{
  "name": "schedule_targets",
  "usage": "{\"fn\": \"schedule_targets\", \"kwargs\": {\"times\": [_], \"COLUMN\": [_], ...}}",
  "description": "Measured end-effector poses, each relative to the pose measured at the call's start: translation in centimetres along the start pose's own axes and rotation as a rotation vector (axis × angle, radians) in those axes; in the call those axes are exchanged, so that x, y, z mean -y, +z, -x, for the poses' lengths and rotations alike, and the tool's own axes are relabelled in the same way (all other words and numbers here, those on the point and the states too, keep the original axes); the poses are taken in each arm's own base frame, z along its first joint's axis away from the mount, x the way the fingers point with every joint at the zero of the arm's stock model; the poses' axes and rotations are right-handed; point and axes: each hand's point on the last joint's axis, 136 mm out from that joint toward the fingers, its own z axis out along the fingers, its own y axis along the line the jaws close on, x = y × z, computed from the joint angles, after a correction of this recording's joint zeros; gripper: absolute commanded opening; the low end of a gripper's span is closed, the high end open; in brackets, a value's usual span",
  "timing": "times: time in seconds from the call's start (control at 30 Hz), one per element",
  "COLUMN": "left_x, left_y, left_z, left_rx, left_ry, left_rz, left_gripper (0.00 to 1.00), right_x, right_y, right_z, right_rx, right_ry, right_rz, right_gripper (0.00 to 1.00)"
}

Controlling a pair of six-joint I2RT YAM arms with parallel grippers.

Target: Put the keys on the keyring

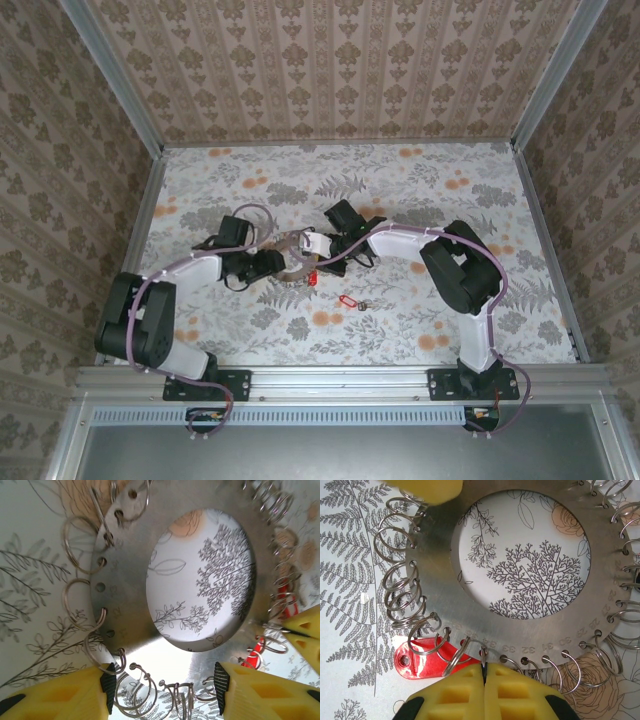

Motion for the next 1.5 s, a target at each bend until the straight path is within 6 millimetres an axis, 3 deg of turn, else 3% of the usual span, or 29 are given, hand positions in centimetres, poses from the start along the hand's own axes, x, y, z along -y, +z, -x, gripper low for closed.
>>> {"fn": "schedule_targets", "kwargs": {"times": [0.1, 0.2, 0.4, 0.5, 0.67, 0.8, 0.97, 1.3, 1.5], "left_x": [1.0, 3.2, 7.6, 9.2, 12.3, 14.1, 14.7, 15.1, 16.0], "left_y": [-2.2, -5.7, -13.5, -15.2, -16.0, -15.4, -13.6, -11.9, -11.8], "left_z": [1.7, 4.0, 7.8, 8.1, 6.2, 3.8, 2.1, 1.2, 0.2], "left_rx": [0.083, 0.222, 0.533, 0.593, 0.551, 0.504, 0.455, 0.451, 0.409], "left_ry": [0.021, 0.119, 0.412, 0.572, 0.854, 1.07, 1.193, 1.347, 1.436], "left_rz": [-0.049, -0.134, -0.274, -0.338, -0.474, -0.538, -0.557, -0.525, -0.541], "left_gripper": [0.6, 0.6, 0.5, 0.49, 0.47, 0.48, 0.48, 0.49, 0.44], "right_x": [-0.3, -0.3, 1.7, 2.6, 3.0, 2.5, 1.7, -1.2, -2.9], "right_y": [-0.5, -1.7, -5.7, -8.0, -10.9, -12.2, -13.1, -15.5, -15.1], "right_z": [-0.1, 0.6, 4.1, 6.2, 8.9, 10.1, 10.8, 11.7, 11.2], "right_rx": [0.03, 0.077, 0.247, 0.341, 0.461, 0.511, 0.544, 0.56, 0.527], "right_ry": [-0.011, -0.025, -0.045, -0.048, -0.064, -0.082, -0.104, -0.171, -0.185], "right_rz": [-0.024, -0.063, -0.189, -0.23, -0.254, -0.237, -0.214, -0.144, -0.087], "right_gripper": [0.0, 0.0, 0.0, 0.0, 0.0, 0.0, 0.0, 0.0, 0.0]}}
